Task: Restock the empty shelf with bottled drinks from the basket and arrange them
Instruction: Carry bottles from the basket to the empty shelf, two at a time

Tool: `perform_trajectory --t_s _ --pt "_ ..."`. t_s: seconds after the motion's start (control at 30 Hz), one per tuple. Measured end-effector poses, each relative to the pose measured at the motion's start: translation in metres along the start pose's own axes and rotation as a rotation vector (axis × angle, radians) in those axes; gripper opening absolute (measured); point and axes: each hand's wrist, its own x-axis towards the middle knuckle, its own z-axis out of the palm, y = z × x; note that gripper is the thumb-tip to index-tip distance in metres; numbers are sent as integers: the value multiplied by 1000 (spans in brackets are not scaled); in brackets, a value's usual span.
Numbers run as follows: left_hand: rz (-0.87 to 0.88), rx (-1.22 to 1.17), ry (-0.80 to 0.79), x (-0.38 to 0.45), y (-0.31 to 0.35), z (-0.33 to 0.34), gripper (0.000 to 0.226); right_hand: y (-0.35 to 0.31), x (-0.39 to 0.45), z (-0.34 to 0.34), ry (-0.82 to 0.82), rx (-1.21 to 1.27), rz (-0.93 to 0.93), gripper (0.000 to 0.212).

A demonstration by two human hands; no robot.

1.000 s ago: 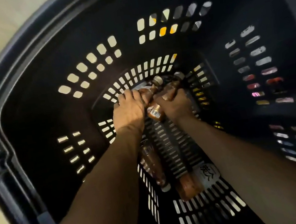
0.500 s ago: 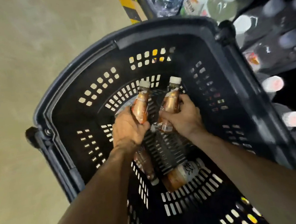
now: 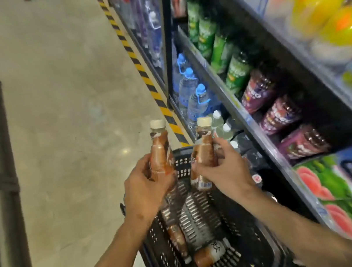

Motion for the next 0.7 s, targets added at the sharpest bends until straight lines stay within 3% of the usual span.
perform_trajectory --t_s 0.17,0.3,0.47,0.57,0.7 --pt "121 -65 38 -15 127 -64 58 -136 -38 -53 79 52 -150 50" --pt "228 -104 75 -37 220 -116 56 -242 -75 -104 86 21 -270 66" --pt "359 -143 139 -75 330 -172 55 -361 -133 -169 156 -34 -427 64" --pt "439 -168 135 -100 383 -198 58 -413 -177 -201 225 -36 -485 75" --pt "554 -203 61 -130 443 -224 57 -451 -244 -238 386 -38 -510 59"
